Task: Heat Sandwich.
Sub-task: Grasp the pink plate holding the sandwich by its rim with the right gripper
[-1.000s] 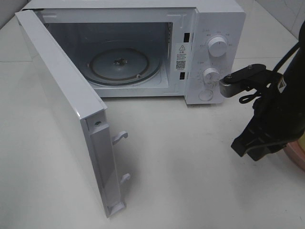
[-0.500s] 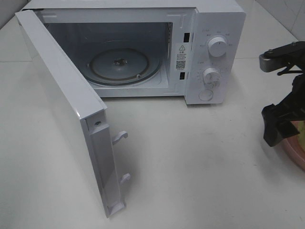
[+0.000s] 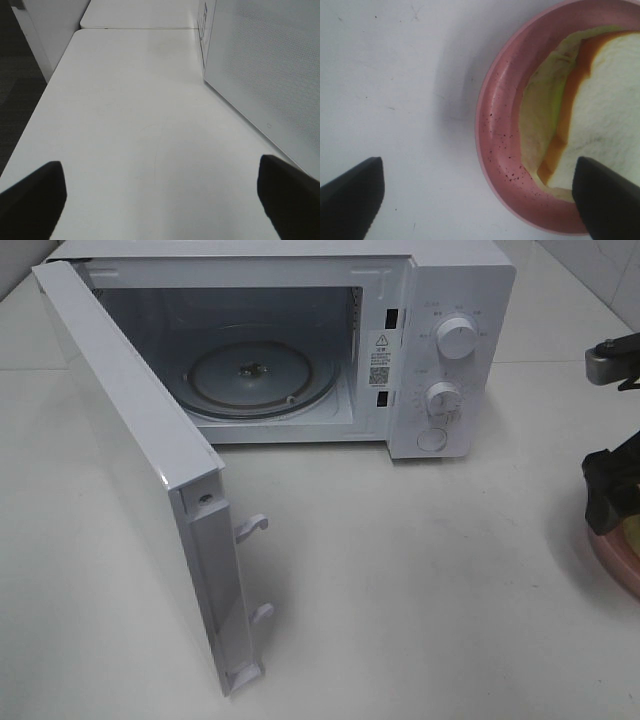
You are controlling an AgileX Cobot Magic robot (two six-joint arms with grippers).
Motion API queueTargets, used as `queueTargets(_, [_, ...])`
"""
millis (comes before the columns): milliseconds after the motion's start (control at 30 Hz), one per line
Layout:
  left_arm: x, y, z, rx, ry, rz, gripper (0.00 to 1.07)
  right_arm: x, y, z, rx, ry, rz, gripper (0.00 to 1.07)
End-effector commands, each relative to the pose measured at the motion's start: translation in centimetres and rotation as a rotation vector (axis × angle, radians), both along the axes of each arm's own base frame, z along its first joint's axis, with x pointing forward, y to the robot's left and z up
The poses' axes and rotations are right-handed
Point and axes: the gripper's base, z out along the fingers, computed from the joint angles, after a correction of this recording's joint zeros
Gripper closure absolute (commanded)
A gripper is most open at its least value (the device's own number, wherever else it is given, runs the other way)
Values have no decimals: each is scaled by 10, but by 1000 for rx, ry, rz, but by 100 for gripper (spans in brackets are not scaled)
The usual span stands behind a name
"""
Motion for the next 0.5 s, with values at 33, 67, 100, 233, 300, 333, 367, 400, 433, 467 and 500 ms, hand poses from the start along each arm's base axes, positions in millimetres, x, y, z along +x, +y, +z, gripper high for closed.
queueTargets(33, [-4,0,0,0,-28,4,9,8,-3,-12,-19,11,-14,12])
queueTargets(67, [-4,0,0,0,-28,4,9,8,-3,-12,-19,11,-14,12])
queueTargets(100, [-4,0,0,0,-28,4,9,10,-3,-15,-22,13,-15,12])
queueTargets(233, [-4,0,0,0,-28,4,9,18,-4,-32,-43,32,-47,13])
queueTargets(300, [-4,0,0,0,-28,4,9,21,-6,-43,-65,53,-58,14])
queueTargets(333, [-4,0,0,0,-28,4,9,23,-6,-46,-68,54,-58,15])
queueTargets(367, [-4,0,0,0,-28,4,9,24,-6,-49,-67,56,-59,15])
queueTargets(400, [-4,0,0,0,-28,4,9,24,-6,-49,-67,56,-59,15])
queueTargets(433, [-4,0,0,0,-28,4,9,26,-5,-54,-64,62,-58,15])
queueTargets(467, [-4,0,0,0,-28,4,9,27,-5,-57,-60,66,-58,16])
queueTargets(500, [-4,0,0,0,-28,4,9,27,-5,-60,-60,72,-57,16])
